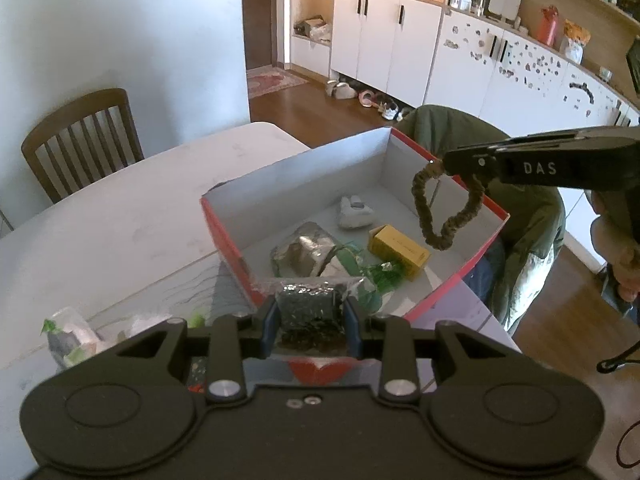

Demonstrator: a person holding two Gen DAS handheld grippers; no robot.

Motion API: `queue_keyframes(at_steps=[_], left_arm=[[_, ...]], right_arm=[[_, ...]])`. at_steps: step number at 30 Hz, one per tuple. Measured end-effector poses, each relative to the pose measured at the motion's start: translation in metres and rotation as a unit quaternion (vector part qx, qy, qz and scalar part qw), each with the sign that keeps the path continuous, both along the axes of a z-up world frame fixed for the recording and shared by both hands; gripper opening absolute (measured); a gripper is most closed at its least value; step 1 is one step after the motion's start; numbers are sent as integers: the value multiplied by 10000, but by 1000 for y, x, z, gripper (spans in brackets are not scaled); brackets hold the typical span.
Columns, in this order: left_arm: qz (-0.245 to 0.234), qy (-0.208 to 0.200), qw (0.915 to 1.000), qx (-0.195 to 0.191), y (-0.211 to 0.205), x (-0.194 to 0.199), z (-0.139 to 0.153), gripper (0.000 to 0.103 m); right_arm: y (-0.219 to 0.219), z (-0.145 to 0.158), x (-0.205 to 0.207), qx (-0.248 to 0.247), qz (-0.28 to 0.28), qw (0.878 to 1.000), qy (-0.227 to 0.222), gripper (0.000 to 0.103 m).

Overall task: Organize objects
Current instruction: 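Lower and open the right gripper in the shoebox while the left gripper releases the pouch inside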

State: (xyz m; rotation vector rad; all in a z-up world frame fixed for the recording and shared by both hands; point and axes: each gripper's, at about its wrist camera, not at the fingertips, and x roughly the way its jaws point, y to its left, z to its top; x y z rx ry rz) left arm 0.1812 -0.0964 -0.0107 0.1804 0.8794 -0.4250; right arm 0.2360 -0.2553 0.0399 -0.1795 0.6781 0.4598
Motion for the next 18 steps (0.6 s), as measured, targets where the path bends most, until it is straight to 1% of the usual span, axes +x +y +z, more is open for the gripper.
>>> queue_keyframes(at_steps=[8, 11, 15, 18], left_arm=[[-1, 75, 9998, 176, -29, 21, -11, 32], [-19, 219, 9995, 213, -38, 31, -19, 32], [-91, 323, 9983, 468, -54, 40, -33, 32], [-105, 486, 9974, 517, -61, 46, -43, 32]], right_arm=[[-20, -23, 24, -63, -65, 9996, 260, 11], [-24, -34, 29, -137, -37, 9993, 341, 11], [-25, -47, 35, -219, 18, 9987, 458, 11], [-25, -57, 39, -261, 69, 9980, 576, 11]])
